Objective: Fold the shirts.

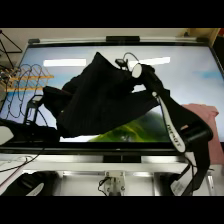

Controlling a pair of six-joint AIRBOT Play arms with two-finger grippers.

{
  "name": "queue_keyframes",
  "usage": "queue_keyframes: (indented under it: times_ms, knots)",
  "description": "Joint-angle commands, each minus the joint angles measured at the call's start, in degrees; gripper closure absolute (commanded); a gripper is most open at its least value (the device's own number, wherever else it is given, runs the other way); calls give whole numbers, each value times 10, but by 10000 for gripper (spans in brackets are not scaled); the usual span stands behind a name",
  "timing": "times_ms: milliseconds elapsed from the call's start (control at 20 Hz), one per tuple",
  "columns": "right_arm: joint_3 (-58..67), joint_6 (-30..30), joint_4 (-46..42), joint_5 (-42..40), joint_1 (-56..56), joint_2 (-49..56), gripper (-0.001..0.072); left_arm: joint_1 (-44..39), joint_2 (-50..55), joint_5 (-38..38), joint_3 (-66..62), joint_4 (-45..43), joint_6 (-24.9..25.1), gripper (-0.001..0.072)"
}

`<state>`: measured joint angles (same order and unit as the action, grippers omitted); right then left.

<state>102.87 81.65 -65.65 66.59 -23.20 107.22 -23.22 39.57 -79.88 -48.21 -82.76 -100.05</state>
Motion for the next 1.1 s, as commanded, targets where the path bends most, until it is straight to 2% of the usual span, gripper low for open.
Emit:
queue_keyframes:
  times_ms: [0,150,200,250,350,600,700,800,850,900,950,1000,1050]
  knots:
    - [0,-35,-9,-9,-19,25,24,0,-2,8,5,16,-3,666]
    - [0,-59,-9,-14,-52,42,30,0,-2,10,5,20,-3,667]
    - [0,-74,-9,-14,-63,43,53,0,-2,18,5,20,-3,667]
    - [0,-92,-9,-13,-73,44,196,0,-2,26,4,20,-3,667]
    - [0,-96,-9,-10,-88,44,605,0,-2,48,3,20,-1,667]
    - [0,-84,-38,-4,-68,-9,623,1,0,83,-24,8,10,667]
    - [0,-71,-76,-38,-40,-73,623,1,10,159,-76,-9,1,667]
    - [4,-40,-100,-104,3,-157,623,1,45,294,-151,2,-68,667]
    - [12,-33,-99,-138,26,-196,623,1,70,385,-194,36,-91,667]
    - [27,-25,-99,-168,49,-234,623,0,98,471,-236,88,-88,667]
    - [47,-19,-99,-196,72,-274,623,-2,132,544,-290,157,-63,667]
    - [64,-18,-99,-221,92,-312,623,-7,164,579,-349,213,-18,667]
    - [82,-19,-99,-240,111,-352,623,-12,200,581,-423,251,39,667]
